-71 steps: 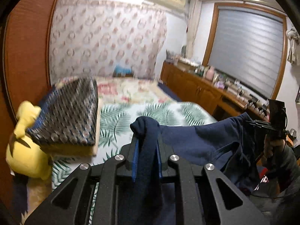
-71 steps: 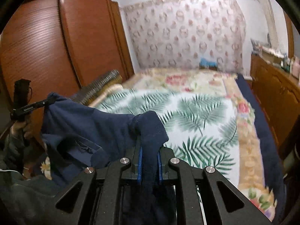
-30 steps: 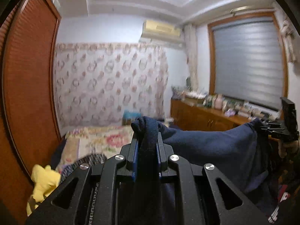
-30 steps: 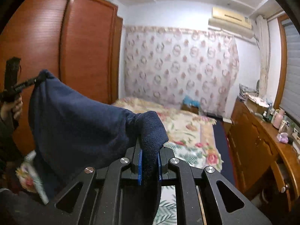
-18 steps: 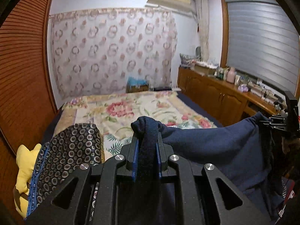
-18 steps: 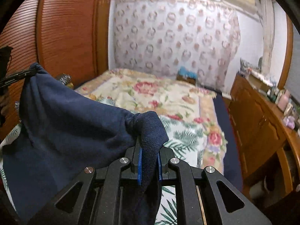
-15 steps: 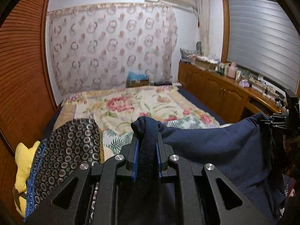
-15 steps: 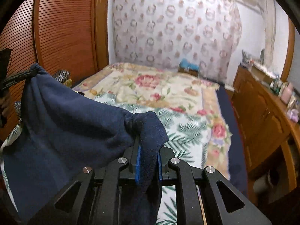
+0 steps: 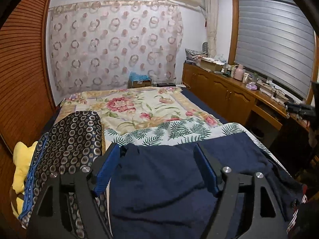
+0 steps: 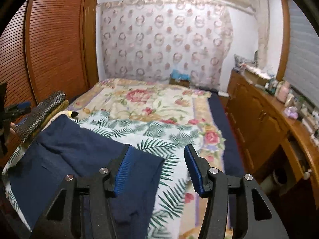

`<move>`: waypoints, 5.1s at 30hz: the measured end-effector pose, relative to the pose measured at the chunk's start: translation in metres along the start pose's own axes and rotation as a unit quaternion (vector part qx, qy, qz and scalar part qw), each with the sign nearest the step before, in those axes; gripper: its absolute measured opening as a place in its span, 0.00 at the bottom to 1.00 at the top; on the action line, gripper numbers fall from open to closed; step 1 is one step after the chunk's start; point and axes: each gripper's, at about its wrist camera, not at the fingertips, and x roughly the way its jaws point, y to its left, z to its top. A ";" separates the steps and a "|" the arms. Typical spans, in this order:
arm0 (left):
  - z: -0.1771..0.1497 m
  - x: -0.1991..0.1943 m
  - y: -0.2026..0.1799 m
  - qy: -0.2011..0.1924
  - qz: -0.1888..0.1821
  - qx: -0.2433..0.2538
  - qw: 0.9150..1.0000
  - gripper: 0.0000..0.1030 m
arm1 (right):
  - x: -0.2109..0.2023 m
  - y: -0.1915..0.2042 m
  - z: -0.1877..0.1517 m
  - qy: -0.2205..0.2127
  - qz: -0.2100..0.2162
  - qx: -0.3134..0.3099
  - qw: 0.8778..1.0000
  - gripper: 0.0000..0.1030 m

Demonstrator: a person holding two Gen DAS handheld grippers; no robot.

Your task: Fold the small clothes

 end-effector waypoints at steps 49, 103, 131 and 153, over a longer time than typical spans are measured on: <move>-0.088 0.040 -0.001 0.109 0.081 0.006 0.991 0.52 | 0.059 -0.004 -0.061 0.129 0.038 0.049 0.990 0.54; -0.074 0.067 0.017 0.182 0.093 0.095 0.974 0.29 | 0.071 0.016 -0.079 0.057 0.055 0.016 0.997 0.06; -0.058 0.023 0.002 0.130 0.106 0.099 0.981 0.04 | 0.055 0.009 -0.070 0.034 0.075 0.023 0.996 0.06; -0.114 -0.098 -0.008 0.070 0.066 0.045 0.994 0.04 | -0.077 0.013 -0.098 0.063 0.113 -0.005 0.992 0.06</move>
